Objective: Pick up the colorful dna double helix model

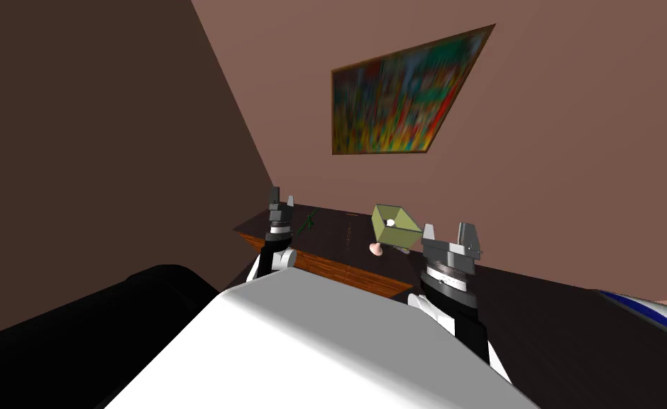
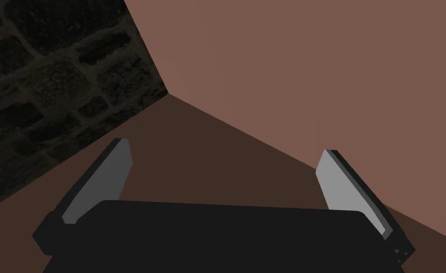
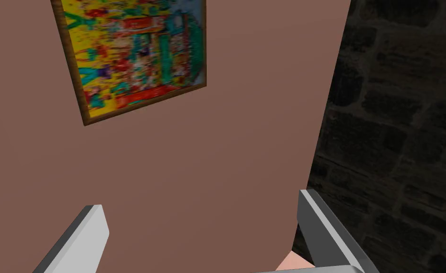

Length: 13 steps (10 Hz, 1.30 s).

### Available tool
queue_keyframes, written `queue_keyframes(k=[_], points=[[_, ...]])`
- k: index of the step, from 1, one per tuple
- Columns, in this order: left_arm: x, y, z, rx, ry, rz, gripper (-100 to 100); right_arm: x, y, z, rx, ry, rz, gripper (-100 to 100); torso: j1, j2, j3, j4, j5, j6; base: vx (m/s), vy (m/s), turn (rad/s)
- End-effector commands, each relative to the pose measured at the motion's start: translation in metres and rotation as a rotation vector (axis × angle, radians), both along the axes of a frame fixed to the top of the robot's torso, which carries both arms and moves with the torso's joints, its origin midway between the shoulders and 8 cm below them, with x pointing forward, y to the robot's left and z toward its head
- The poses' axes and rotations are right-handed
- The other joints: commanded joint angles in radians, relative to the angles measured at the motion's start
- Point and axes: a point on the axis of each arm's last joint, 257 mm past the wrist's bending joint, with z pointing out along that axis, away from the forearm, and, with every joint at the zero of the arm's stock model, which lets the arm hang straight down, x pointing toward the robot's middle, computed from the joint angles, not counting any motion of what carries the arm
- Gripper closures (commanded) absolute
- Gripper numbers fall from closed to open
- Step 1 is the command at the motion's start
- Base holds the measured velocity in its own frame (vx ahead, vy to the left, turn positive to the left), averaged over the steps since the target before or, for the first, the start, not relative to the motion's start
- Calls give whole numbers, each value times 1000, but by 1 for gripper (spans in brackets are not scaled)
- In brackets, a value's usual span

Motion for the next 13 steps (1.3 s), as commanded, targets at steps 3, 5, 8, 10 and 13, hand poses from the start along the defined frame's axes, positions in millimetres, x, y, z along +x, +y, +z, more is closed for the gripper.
queue_keyframes(k=[3, 5, 8, 10, 13], points=[[0, 0, 0, 0, 0, 0, 0, 18, 1, -19, -55, 61, 18, -100, 6, 1, 1, 0, 1, -1, -21, 91, 222], [0, 0, 0, 0, 0, 0, 0, 31, -1, -34, -95, 109, 23, -100, 8, 1, 1, 0, 2, -1, -21, 138, 305], [0, 0, 0, 0, 0, 0, 0, 54, -9, -62, -167, 198, 17, -100, 11, 3, 1, 1, 3, 0, -29, 167, 305], [0, 0, 0, 0, 0, 0, 0, 69, -20, -86, -214, 270, 5, -100, 12, 1, 0, 0, 3, -1, 6, 184, 415], [0, 0, 0, 0, 0, 0, 0, 84, -34, -117, -255, 362, -13, -100, 8, 3, 1, 0, 2, 1, 2, 129, 263]])
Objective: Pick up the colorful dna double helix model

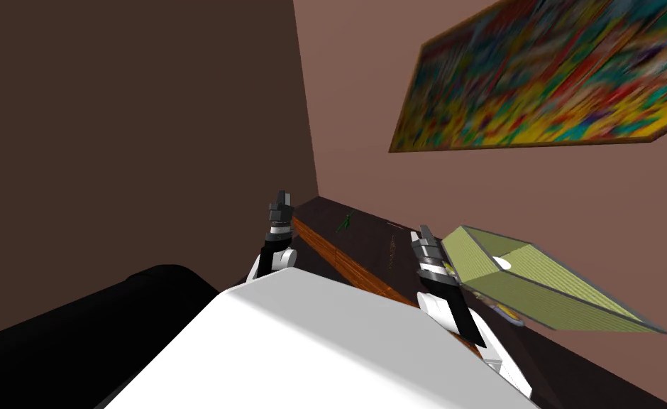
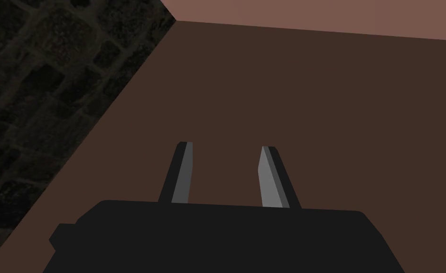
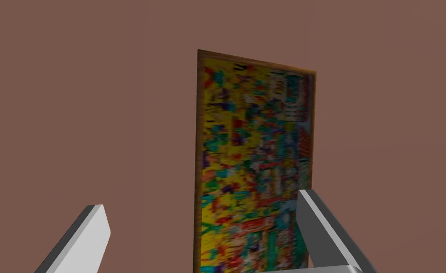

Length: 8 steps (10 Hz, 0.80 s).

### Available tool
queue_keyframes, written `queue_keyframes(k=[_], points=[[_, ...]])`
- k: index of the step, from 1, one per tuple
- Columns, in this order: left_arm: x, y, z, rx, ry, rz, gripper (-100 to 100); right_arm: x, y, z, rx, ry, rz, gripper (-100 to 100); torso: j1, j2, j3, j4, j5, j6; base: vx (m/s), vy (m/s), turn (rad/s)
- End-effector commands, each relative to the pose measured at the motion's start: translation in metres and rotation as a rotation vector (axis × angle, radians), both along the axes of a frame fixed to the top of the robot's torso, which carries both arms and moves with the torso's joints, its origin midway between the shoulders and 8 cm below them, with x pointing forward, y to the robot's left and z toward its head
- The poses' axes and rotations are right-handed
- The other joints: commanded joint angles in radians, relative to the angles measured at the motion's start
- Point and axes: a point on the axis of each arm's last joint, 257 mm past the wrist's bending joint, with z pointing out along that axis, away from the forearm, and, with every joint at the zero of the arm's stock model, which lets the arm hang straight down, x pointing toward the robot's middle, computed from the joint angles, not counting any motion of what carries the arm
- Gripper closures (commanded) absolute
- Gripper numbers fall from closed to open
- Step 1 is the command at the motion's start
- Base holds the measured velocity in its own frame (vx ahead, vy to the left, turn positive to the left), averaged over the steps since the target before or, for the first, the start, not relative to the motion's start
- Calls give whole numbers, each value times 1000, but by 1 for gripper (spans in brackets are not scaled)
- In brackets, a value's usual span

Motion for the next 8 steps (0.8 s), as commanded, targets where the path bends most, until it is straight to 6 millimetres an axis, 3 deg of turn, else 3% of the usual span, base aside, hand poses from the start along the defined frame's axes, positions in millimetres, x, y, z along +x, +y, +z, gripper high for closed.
queue_keyframes(k=[1, 2, 4, 5, 7, 8], points=[[0, 0, 0, 0, 0, 0, 0, 10, -11, -22, -32, 67, -17, -100, 0, 0, 0, 0, 0, 0, 30, 108, 382], [0, 0, 0, 0, 0, 0, 0, 10, -13, -28, -31, 79, -22, -100, 1, -1, -1, 0, 0, 0, 26, 83, 153], [0, 0, 0, 0, 0, 0, 0, 21, -30, -62, -68, 177, -47, -100, 0, -1, -1, 0, 0, 0, 22, 110, 395], [0, 0, 0, 0, 0, 0, 0, 20, -33, -69, -67, 190, -52, -100, 1, 0, 0, 0, 0, 0, 11, 79, 102], [0, 0, 0, 0, 0, 0, 0, 26, -52, -106, -103, 299, -81, -100, 0, 1, 1, 0, 0, 0, 25, 101, 357], [0, 0, 0, 0, 0, 0, 0, 25, -56, -116, -102, 318, -89, -100, 1, -1, 0, 0, 0, 0, 35, 59, 118]])
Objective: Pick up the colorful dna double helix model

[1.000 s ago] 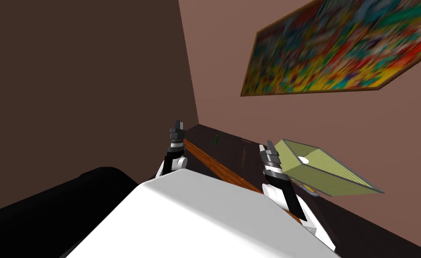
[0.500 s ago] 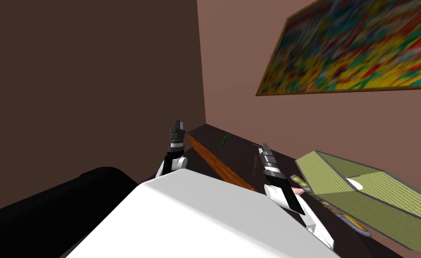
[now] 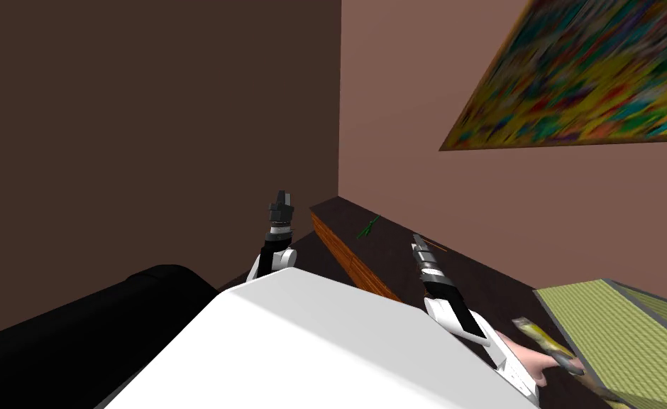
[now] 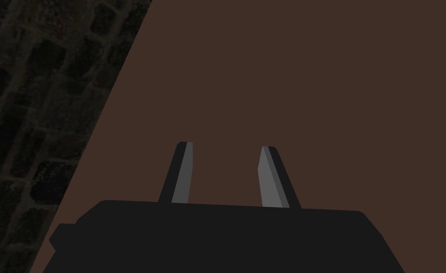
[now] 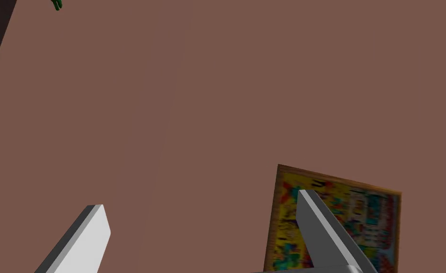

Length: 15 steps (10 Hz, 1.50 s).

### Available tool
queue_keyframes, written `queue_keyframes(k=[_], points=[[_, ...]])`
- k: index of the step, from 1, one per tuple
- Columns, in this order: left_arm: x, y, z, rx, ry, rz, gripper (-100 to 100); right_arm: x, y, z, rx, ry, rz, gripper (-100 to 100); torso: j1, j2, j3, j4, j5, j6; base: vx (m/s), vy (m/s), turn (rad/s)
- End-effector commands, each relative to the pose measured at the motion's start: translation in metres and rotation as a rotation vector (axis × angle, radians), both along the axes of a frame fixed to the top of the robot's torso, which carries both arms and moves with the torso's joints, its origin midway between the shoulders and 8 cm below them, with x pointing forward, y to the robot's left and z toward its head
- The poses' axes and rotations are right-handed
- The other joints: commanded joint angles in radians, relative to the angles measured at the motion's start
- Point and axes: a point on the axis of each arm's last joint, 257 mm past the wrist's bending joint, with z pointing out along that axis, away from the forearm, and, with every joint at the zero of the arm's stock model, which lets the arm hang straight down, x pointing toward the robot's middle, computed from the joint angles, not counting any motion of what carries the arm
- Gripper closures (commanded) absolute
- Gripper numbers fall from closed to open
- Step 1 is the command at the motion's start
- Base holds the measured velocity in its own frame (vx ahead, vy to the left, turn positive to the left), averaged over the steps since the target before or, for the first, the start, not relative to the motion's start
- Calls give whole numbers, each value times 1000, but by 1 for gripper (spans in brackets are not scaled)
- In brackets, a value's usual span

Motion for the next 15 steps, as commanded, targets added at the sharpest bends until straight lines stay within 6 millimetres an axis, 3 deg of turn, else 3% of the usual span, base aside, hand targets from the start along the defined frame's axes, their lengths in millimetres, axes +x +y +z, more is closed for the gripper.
queue_keyframes(k=[1, 3, 9, 12, 15], points=[[0, 0, 0, 0, 0, 0, 0, 2, -10, -25, -20, 68, -19, -100, 0, 0, 0, 0, 0, 0, 23, 62, 214], [0, 0, 0, 0, 0, 0, 0, 0, -16, -36, -19, 90, -29, -100, -1, 1, 1, 0, 0, 0, 11, 28, 67], [0, 0, 0, 0, 0, 0, 0, -18, -60, -116, -69, 316, -100, -100, -2, 2, 1, 1, -1, -1, 14, 29, 194], [0, 0, 0, 0, 0, 0, 0, -44, -93, -167, -106, 473, -151, -100, -4, 3, 1, 1, -1, 0, 5, 15, 176], [0, 0, 0, 0, 0, 0, 0, -65, -114, -196, -126, 566, -185, -100, -4, 3, 2, 1, -1, 0, -1, 0, 144]])
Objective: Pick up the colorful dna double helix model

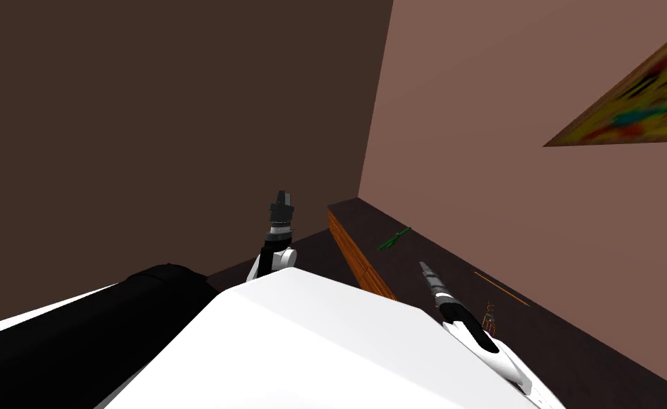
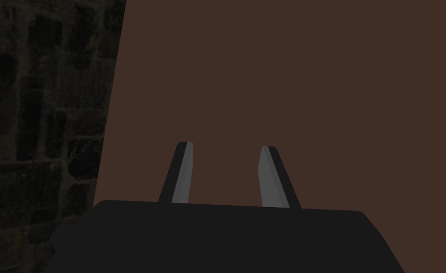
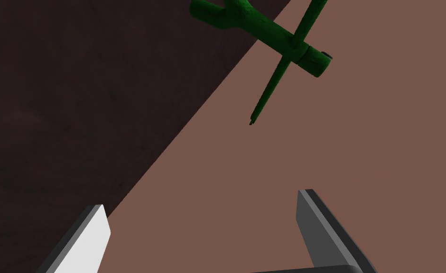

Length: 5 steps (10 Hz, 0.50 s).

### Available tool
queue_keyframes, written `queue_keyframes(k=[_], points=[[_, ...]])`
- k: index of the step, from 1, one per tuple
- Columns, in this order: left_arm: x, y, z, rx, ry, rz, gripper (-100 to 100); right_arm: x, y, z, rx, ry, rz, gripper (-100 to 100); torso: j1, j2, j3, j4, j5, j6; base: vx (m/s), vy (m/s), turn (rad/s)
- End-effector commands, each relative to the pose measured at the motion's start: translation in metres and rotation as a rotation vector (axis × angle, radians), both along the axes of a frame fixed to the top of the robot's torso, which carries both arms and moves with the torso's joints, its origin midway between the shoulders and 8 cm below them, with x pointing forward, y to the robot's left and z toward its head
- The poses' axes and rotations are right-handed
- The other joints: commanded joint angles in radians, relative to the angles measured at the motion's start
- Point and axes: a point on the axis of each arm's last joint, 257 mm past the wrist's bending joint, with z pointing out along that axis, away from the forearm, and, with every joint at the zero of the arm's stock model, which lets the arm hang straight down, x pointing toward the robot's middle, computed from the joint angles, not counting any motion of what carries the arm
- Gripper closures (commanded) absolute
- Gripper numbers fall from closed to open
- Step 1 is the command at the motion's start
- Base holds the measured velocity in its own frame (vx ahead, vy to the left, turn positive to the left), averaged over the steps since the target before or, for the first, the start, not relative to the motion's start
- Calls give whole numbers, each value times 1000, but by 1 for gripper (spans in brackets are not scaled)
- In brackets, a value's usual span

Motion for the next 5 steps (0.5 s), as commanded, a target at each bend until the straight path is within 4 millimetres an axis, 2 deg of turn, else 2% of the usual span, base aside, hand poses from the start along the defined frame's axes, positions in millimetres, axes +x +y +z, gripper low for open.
queue_keyframes(k=[1, 2, 3, 4, 5], points=[[0, 0, 0, 0, 0, 0, 0, -24, -19, -26, -24, 91, -31, -100, 0, 0, 0, 0, 0, 0, -9, -4, 173], [0, 0, 0, 0, 0, 0, 0, -26, -20, -29, -24, 98, -36, -100, 0, 0, 0, 0, 0, 0, -8, -11, 102], [0, 0, 0, 0, 0, 0, 0, -48, -40, -48, -47, 177, -64, -100, 0, 0, 0, 0, 0, 0, -10, -13, 233], [0, 0, 0, 0, 0, 0, 0, -48, -40, -48, -47, 176, -63, -100, 0, 1, 0, 0, 0, -1, -10, -16, 90], [0, 0, 0, 0, 0, 0, 0, -64, -56, -58, -69, 236, -81, -100, -1, 0, 0, 0, 0, 0, -15, -14, 151]])
